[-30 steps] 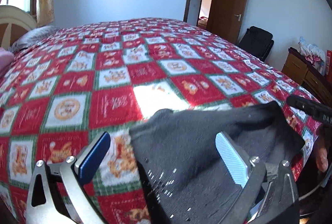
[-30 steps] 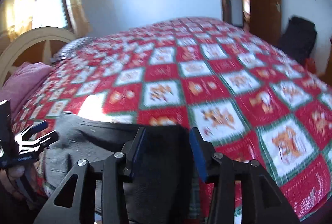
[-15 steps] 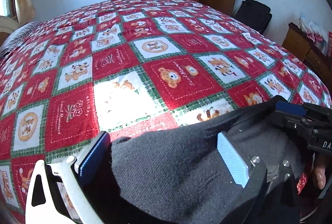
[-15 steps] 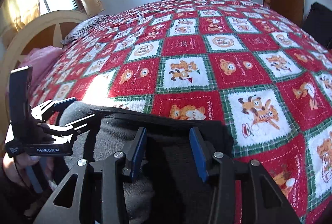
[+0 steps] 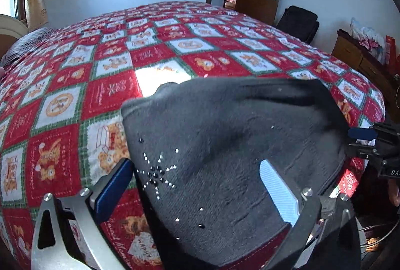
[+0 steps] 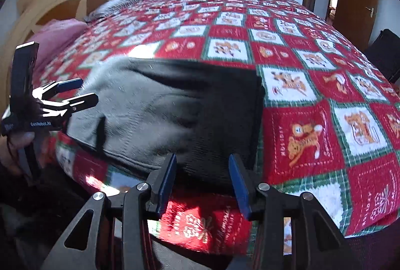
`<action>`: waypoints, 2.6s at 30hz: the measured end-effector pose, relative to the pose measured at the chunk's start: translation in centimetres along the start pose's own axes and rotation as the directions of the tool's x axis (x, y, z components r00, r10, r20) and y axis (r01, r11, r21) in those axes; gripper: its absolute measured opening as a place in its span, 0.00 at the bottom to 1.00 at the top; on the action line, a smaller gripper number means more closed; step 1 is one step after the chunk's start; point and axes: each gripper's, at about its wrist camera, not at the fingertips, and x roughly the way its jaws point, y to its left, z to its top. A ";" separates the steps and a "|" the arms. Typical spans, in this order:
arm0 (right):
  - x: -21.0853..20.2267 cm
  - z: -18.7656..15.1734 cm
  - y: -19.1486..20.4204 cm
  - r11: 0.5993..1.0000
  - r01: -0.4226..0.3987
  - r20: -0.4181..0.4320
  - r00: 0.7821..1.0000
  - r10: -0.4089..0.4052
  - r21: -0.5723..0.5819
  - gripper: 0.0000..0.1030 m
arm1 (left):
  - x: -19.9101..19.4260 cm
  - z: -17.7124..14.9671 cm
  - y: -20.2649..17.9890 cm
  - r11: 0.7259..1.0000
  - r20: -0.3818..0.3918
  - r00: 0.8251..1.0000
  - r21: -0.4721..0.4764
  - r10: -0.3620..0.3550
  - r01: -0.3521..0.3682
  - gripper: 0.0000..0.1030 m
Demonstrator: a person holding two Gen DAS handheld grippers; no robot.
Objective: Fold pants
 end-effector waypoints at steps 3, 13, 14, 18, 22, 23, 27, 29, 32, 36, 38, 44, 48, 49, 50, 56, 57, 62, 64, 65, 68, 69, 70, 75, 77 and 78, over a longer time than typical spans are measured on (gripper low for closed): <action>0.2 0.1 -0.3 1.000 0.001 -0.005 1.000 -0.001 -0.001 0.44 | 0.5 -0.5 0.4 0.999 0.002 1.000 -0.032 -0.026 0.026 1.00; -2.3 1.2 -2.8 0.993 -0.057 0.109 0.993 0.046 0.101 0.44 | -1.7 0.3 1.5 0.997 0.073 0.995 -0.027 0.070 -0.068 1.00; -2.3 1.4 -3.5 0.989 -0.060 0.114 0.992 0.045 0.135 0.45 | -1.5 0.4 1.8 0.997 0.071 0.995 -0.038 0.064 -0.061 1.00; -0.9 2.3 -5.4 0.965 -0.091 0.104 0.992 0.067 0.246 0.45 | -0.9 0.5 1.9 0.998 0.061 0.997 -0.054 0.049 -0.045 1.00; 1.3 3.4 -6.1 0.941 -0.140 0.089 0.989 0.118 0.309 0.45 | -0.5 0.6 1.9 0.998 0.059 0.998 -0.066 0.029 -0.025 1.00; 2.1 3.6 -6.1 0.938 -0.143 0.076 0.989 0.125 0.315 0.45 | -0.3 0.6 2.0 0.997 0.057 0.998 -0.073 0.017 -0.013 1.00; 3.3 3.6 -6.2 0.937 -0.138 0.082 0.990 0.118 0.320 0.47 | 0.3 0.5 2.1 0.994 0.049 0.998 -0.101 -0.027 0.032 1.00; 3.5 3.4 -6.8 0.929 -0.149 0.083 0.988 0.128 0.339 0.51 | 0.7 0.3 2.2 0.993 0.050 0.998 -0.114 -0.038 0.043 1.00; 3.8 3.2 -7.5 0.914 -0.179 0.093 0.983 0.156 0.363 0.51 | 0.8 0.3 1.9 0.995 0.057 0.998 -0.097 -0.028 0.034 1.00; 3.2 2.9 -8.0 0.902 -0.186 0.113 0.982 0.154 0.390 0.50 | 0.8 0.1 2.2 0.994 0.064 0.997 -0.098 -0.040 0.046 1.00; 3.0 2.8 -8.1 0.903 -0.184 0.113 0.982 0.152 0.387 0.50 | 0.8 0.1 2.3 0.994 0.063 0.997 -0.099 -0.046 0.053 1.00; 2.7 2.4 -8.8 0.892 -0.158 0.117 0.986 0.119 0.423 0.51 | 0.9 -0.1 2.4 0.992 0.078 0.995 -0.105 -0.056 0.064 1.00; 2.9 2.5 -7.8 0.900 -0.203 0.114 0.979 0.172 0.385 0.51 | 0.6 -0.1 2.8 0.989 0.077 0.993 -0.108 -0.093 0.101 1.00; 3.0 2.5 -7.6 0.898 -0.220 0.110 0.975 0.192 0.380 0.51 | 0.5 -0.1 3.1 0.986 0.081 0.990 -0.113 -0.111 0.120 1.00; 3.0 2.5 -7.4 0.904 -0.211 0.107 0.977 0.184 0.371 0.51 | 0.4 -0.2 3.5 0.981 0.094 0.987 -0.125 -0.134 0.145 1.00; 4.1 2.4 -7.8 0.894 -0.215 0.095 0.977 0.193 0.394 0.51 | 0.9 0.0 2.7 0.987 0.121 0.986 -0.103 -0.113 0.126 1.00; 4.0 2.3 -7.6 0.898 -0.207 0.096 0.978 0.184 0.387 0.50 | 0.9 0.0 2.5 0.988 0.121 0.986 -0.095 -0.111 0.123 1.00; 3.1 2.4 -6.7 0.910 -0.219 0.125 0.975 0.186 0.352 0.29 | 0.1 -0.3 3.2 0.980 0.138 0.978 -0.105 -0.155 0.170 0.82; 2.5 2.4 -6.4 0.914 -0.227 0.140 0.972 0.189 0.337 0.26 | -0.1 -0.4 3.9 0.970 0.150 0.972 -0.136 -0.179 0.200 0.69; 2.2 2.4 -6.2 0.915 -0.230 0.147 0.971 0.191 0.331 0.25 | -0.2 -0.5 4.4 0.962 0.154 0.968 -0.159 -0.196 0.220 0.67; 1.3 2.5 -5.7 0.924 -0.230 0.164 0.969 0.187 0.307 0.24 | -0.2 -0.6 5.1 0.948 0.167 0.960 -0.193 -0.223 0.254 0.54; 1.2 2.5 -5.5 0.925 -0.230 0.168 0.968 0.186 0.302 0.24 | -0.2 -0.7 5.3 0.944 0.170 0.958 -0.199 -0.230 0.262 0.47; 0.8 2.6 -5.4 0.926 -0.233 0.174 0.967 0.187 0.297 0.24 | -0.3 -0.7 5.3 0.941 0.176 0.955 -0.203 -0.239 0.272 0.32; -0.7 3.1 -4.4 0.933 -0.243 0.204 0.960 0.192 0.265 0.23 | -1.3 -0.4 5.0 0.941 0.196 0.951 -0.196 -0.238 0.275 0.15; -1.3 3.5 -4.0 0.937 -0.247 0.212 0.957 0.196 0.247 0.23 | -1.8 -0.2 5.1 0.940 0.204 0.950 -0.197 -0.238 0.277 0.13; -1.5 3.9 -3.8 0.938 -0.251 0.215 0.956 0.201 0.237 0.23 | -2.3 0.0 5.1 0.940 0.213 0.947 -0.194 -0.240 0.282 0.12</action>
